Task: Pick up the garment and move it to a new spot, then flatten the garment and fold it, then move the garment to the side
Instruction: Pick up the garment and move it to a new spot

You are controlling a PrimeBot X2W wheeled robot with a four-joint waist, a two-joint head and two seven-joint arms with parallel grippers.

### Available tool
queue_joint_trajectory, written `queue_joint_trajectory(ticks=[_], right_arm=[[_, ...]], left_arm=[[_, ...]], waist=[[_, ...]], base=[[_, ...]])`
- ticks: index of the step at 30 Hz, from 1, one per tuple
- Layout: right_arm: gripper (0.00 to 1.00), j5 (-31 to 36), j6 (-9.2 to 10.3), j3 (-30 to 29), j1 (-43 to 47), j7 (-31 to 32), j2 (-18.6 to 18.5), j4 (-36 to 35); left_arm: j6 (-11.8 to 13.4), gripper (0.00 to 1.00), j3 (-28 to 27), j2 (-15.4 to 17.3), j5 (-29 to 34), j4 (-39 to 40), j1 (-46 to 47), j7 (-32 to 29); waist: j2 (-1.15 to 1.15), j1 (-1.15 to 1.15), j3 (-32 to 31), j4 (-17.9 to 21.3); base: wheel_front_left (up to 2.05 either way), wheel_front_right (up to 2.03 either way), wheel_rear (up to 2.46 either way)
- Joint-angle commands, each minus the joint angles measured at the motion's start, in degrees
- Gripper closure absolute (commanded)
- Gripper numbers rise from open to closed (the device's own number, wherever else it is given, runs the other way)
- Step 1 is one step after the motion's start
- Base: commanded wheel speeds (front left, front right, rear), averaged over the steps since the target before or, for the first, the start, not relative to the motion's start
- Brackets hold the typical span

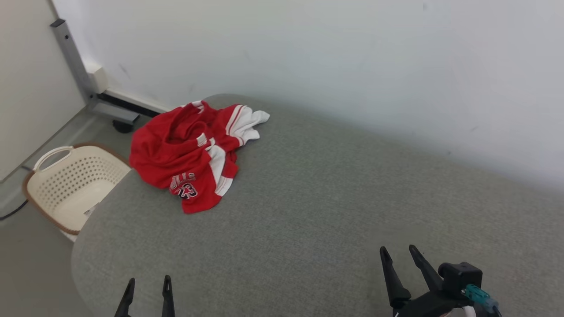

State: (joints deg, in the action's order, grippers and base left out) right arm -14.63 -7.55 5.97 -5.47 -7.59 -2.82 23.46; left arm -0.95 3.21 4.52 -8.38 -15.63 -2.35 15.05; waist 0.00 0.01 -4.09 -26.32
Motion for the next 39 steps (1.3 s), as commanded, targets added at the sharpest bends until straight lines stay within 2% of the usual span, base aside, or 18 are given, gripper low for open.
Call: queue_joint_trajectory(ticks=[1, 11, 16, 20, 26, 32, 39], right_arm=[[0.00, -0.47, 0.12, 0.66, -0.85, -0.06, -0.12, 0.63], [0.00, -1.00, 0.12, 2.29, -3.60, -1.22, -0.11, 3.18], [0.00, -1.14, 0.12, 1.88, -3.42, -1.60, -0.11, 3.89], [0.00, -0.41, 0.12, 1.16, -2.43, -1.35, -0.11, 3.95], [0.00, 1.97, 0.12, -1.22, -0.27, 0.12, -0.11, 1.67], [0.00, 6.77, 0.12, -1.90, 0.07, 5.38, -0.15, -5.76], [0.00, 11.34, 0.12, -3.31, 1.31, 11.84, -0.13, -17.05]], left_arm=[[0.42, 0.00, -0.50, -0.01, -0.21, 0.90, -0.93, 0.23], [0.99, 0.00, -1.85, -0.40, -0.47, 2.58, -1.58, 0.23], [-0.05, 0.00, -1.22, -0.43, -0.61, 0.97, -0.07, 0.23], [-2.57, 0.00, 0.84, 1.28, -0.13, -2.77, 5.31, -2.24], [-5.00, 0.00, 2.21, 2.83, -2.34, -11.22, 19.12, -8.71], [-5.21, 0.00, 0.37, 5.42, -4.42, -20.85, 33.24, -13.72], [-5.34, 0.00, -0.36, 8.82, -5.33, -29.46, 44.39, -16.51]], waist=[[0.00, -0.01, 1.94, -2.63], [0.00, -0.01, 2.73, -3.11], [0.00, -0.01, 2.55, -2.95], [0.00, -0.01, 2.53, -2.86], [0.00, -0.01, 3.85, -2.12], [0.00, -0.01, 11.06, 4.14], [0.00, -0.01, 19.81, 10.17]], base=[[0.00, 0.00, 0.00], [0.00, 0.00, 0.00], [0.00, 0.00, 0.00], [0.00, 0.00, 0.00], [0.00, 0.00, 0.00], [0.00, 0.00, 0.00], [0.00, 0.00, 0.00]])
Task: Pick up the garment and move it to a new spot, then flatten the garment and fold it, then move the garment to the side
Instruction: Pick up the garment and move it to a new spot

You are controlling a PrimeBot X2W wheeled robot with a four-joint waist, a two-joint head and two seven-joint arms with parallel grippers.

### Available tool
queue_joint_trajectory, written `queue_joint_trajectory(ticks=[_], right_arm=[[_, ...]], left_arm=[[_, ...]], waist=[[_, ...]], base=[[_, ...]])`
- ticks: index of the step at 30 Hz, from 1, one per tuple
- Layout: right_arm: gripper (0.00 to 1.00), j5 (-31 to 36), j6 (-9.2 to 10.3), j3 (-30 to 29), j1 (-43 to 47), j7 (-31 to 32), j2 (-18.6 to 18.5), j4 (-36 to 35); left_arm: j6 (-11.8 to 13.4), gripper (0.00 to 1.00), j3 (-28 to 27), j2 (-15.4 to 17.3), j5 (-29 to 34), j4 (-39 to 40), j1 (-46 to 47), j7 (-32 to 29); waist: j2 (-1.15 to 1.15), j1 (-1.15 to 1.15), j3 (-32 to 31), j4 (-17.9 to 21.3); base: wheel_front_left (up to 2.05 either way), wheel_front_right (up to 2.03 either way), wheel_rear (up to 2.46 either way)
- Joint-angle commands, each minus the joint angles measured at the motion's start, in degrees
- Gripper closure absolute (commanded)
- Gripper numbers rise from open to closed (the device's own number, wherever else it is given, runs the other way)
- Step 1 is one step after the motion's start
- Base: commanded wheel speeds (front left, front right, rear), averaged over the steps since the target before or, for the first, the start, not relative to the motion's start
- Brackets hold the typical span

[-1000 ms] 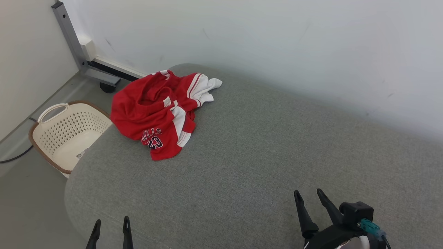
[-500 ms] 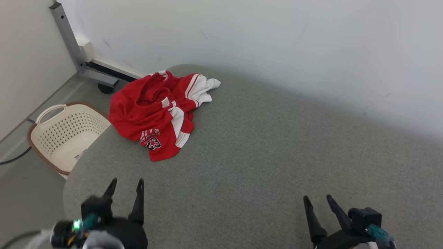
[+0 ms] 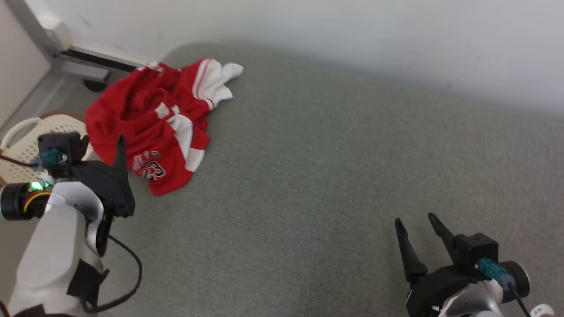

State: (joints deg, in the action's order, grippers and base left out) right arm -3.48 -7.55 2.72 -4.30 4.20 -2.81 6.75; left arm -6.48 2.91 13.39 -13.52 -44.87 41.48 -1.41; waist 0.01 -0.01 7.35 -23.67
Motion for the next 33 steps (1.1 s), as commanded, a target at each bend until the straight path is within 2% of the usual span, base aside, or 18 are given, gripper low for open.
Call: queue_joint_trajectory(ticks=[1, 4, 10, 15, 21, 22, 23, 24, 29, 33], right_arm=[[0.00, 0.66, 0.12, -0.33, 0.49, 0.76, -0.13, -1.82], [0.00, 1.75, 0.12, -0.84, 1.09, 2.71, -0.13, -5.99], [0.00, 1.59, 0.12, -1.20, 2.70, 5.15, -0.11, -11.93], [0.00, 1.91, 0.12, -1.75, 4.36, 6.16, -0.09, -14.77], [0.00, 1.82, 0.12, -2.41, 6.32, 6.90, -0.09, -16.55], [0.00, 1.82, 0.12, -2.47, 6.65, 7.03, -0.09, -16.69], [0.00, 1.81, 0.12, -2.51, 6.90, 7.18, -0.09, -16.86], [0.00, 1.77, 0.12, -2.57, 6.91, 7.41, -0.10, -16.93], [0.00, 0.75, 0.13, -2.02, 5.74, 7.12, -0.10, -16.10], [0.00, -0.83, 0.12, -1.15, 4.31, 5.62, -0.09, -14.38]], left_arm=[[0.20, 0.00, 0.00, 0.13, -0.24, -1.33, 1.65, -0.14], [0.49, 0.00, 0.09, 1.10, 0.03, -4.20, 4.67, -0.25], [4.24, 0.00, -0.92, 4.04, 0.65, -9.67, 8.32, 0.38], [7.61, 0.00, -2.20, 6.88, 0.62, -13.66, 9.91, 0.57], [10.16, 0.00, -3.48, 7.54, -0.71, -16.10, 10.23, 2.26], [10.58, 0.45, -3.50, 7.48, -0.67, -16.25, 9.78, 2.92], [11.00, 0.59, -3.43, 7.31, -0.63, -16.33, 9.29, 3.60], [11.09, 1.00, -3.30, 7.13, -0.54, -16.37, 8.84, 4.19], [11.37, 1.00, -3.16, 6.59, -1.17, -16.49, 7.12, 6.52], [11.53, 1.00, -2.37, 7.88, -0.25, -15.97, 7.45, 7.42]], waist=[[-0.01, 0.01, 9.32, 8.07], [-0.01, 0.01, 12.14, 9.46], [-0.01, 0.01, 16.09, 11.92], [-0.01, 0.01, 18.05, 13.51], [-0.01, 0.01, 18.96, 14.08], [-0.01, 0.01, 18.98, 14.05], [-0.01, 0.01, 18.99, 14.02], [-0.01, 0.01, 18.98, 13.99], [-0.01, 0.01, 17.84, 13.79], [-0.01, 0.01, 15.64, 14.06]], base=[[0.00, 0.00, 0.00], [0.00, 0.00, 0.00], [0.00, 0.00, 0.00], [0.00, 0.00, 0.00], [0.00, 0.00, 0.00], [0.00, 0.00, 0.00], [0.00, 0.00, 0.00], [0.00, 0.00, 0.00], [0.00, 0.00, 0.00], [0.00, 0.00, 0.00]])
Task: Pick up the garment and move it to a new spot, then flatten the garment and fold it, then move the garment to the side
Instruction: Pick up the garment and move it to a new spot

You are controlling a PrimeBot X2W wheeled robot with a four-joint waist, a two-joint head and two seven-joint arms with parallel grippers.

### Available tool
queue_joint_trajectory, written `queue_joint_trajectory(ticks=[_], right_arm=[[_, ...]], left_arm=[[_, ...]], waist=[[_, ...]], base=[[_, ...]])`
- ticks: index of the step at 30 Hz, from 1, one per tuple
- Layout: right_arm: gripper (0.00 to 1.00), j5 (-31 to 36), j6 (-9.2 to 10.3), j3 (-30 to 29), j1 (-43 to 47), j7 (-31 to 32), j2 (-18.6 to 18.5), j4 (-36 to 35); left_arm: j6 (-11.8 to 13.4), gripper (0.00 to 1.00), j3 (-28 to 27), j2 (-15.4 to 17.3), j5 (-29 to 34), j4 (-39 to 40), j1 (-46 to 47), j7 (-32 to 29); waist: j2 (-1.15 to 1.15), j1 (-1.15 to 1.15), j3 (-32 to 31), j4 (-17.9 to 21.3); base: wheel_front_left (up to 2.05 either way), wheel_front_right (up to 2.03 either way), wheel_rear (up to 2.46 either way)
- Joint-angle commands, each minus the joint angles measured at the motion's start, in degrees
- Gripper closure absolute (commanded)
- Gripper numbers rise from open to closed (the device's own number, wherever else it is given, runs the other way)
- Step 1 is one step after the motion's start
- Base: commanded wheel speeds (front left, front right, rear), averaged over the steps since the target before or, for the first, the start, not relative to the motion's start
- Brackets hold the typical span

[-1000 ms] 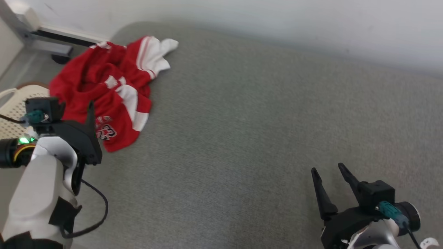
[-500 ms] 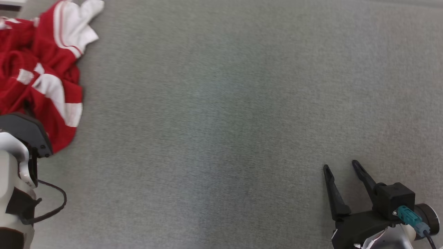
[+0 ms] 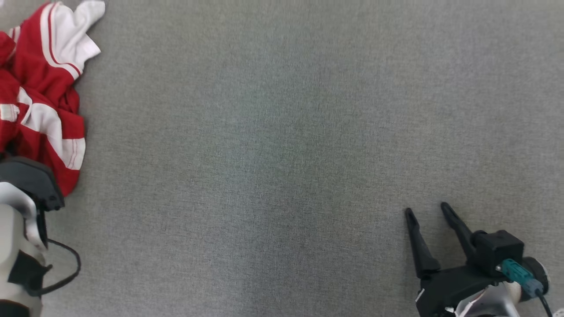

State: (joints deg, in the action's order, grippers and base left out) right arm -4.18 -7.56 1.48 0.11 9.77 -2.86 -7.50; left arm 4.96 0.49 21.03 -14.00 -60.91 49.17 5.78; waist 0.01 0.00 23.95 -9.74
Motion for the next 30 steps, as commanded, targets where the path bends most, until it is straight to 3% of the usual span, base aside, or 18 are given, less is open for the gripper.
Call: queue_joint_trajectory(ticks=[1, 6, 12, 18, 24, 27, 30], right_arm=[[0.00, -0.62, 0.13, 0.28, -0.38, -0.39, -0.04, 0.59], [0.00, -3.29, 0.14, 1.44, -2.13, -3.45, -0.04, 5.30], [0.00, -7.35, 0.14, 2.61, -3.44, -7.79, -0.04, 11.88], [0.00, -10.90, 0.13, 2.26, -3.56, -12.09, -0.03, 17.86], [0.00, -11.59, 0.13, 0.67, -3.14, -14.21, -0.04, 21.87], [0.00, -11.16, 0.13, -0.75, -3.47, -14.79, -0.04, 23.03], [0.00, -10.75, 0.13, -1.38, -3.44, -14.73, -0.03, 23.25]], left_arm=[[0.10, 1.00, 0.07, 0.61, 0.27, 0.03, 0.27, 0.08], [-0.83, 1.00, 0.13, 3.51, -0.01, -0.12, 3.40, -0.66], [-5.23, 1.00, 0.63, 7.58, -0.64, 1.02, 8.75, -2.64], [-8.50, 1.00, 2.94, 9.43, 0.39, 5.10, 12.98, -6.03], [-10.74, 1.00, 4.32, 6.45, -1.93, 11.94, 12.32, -7.39], [-11.49, 1.00, 5.33, 2.32, -4.75, 18.86, 9.24, -8.38], [-11.86, 1.00, 6.14, 0.49, -6.01, 23.20, 7.31, -9.26]], waist=[[-0.01, 0.00, -1.72, 0.20], [-0.01, 0.00, -6.53, 0.44], [-0.01, 0.00, -13.14, 0.48], [-0.01, 0.00, -19.02, 1.94], [-0.01, 0.00, -23.64, 5.63], [-0.01, 0.00, -25.12, 9.53], [-0.01, 0.00, -25.31, 11.62]], base=[[0.00, 0.00, 0.00], [0.00, 0.00, 0.00], [0.00, 0.00, 0.00], [0.00, 0.00, 0.00], [0.00, 0.00, 0.00], [0.00, 0.00, 0.00], [0.00, 0.00, 0.00]])
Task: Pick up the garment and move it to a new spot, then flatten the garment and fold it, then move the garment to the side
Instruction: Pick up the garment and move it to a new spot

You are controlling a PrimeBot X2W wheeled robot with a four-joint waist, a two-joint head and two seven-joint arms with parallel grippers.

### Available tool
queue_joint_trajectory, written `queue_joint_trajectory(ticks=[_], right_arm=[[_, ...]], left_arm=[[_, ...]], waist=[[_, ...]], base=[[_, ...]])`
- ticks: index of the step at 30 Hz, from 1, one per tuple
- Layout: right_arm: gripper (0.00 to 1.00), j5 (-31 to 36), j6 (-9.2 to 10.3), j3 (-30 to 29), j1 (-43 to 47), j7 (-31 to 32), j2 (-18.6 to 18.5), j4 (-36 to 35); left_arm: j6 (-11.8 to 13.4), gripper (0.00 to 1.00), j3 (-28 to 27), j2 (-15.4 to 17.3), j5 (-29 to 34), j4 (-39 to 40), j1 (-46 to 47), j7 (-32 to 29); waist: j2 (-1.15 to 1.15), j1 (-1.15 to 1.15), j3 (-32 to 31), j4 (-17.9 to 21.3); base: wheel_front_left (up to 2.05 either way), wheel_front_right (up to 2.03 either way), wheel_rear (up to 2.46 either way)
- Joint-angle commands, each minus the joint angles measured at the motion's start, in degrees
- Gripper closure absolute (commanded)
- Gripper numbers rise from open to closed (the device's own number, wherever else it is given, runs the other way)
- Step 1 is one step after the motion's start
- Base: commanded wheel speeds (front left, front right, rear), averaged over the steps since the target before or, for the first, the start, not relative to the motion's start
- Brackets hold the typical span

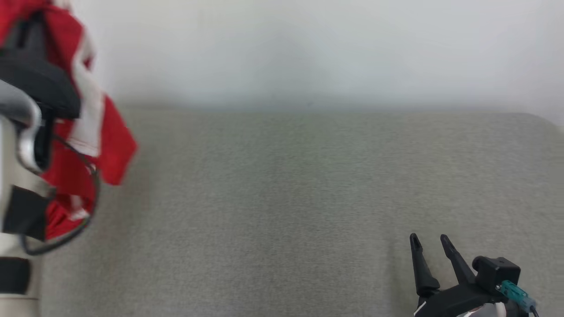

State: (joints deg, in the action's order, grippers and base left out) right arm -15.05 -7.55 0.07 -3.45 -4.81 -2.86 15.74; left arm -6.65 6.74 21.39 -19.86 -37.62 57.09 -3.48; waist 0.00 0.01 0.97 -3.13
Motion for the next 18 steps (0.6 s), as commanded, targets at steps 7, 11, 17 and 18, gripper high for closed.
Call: queue_joint_trajectory(ticks=[7, 11, 17, 18], right_arm=[[0.00, 0.59, 0.12, 0.06, -0.51, 0.66, -0.05, -0.74], [0.00, 0.52, 0.12, 0.29, -0.64, 1.07, -0.02, -1.27], [0.00, -0.21, 0.12, 0.56, -1.10, 0.46, 0.00, -1.28], [0.00, -0.44, 0.12, 0.91, -1.28, 0.33, 0.00, -1.16]], left_arm=[[0.13, 1.00, 2.06, -7.42, -4.90, 15.11, -8.82, -2.78], [0.87, 1.00, 4.15, -10.77, -6.49, 22.19, -12.83, -4.99], [1.93, 1.00, 7.92, -13.93, -6.64, 25.17, -19.12, -7.28], [2.05, 1.00, 8.44, -14.26, -6.67, 24.48, -20.17, -7.22]], waist=[[0.00, -0.01, -1.19, 13.97], [0.00, -0.01, 0.64, 18.79], [0.00, -0.01, 3.44, 23.72], [0.00, -0.01, 3.79, 24.34]], base=[[0.00, 0.00, 0.00], [0.00, 0.00, 0.00], [0.00, 0.00, 0.00], [0.00, 0.00, 0.00]])
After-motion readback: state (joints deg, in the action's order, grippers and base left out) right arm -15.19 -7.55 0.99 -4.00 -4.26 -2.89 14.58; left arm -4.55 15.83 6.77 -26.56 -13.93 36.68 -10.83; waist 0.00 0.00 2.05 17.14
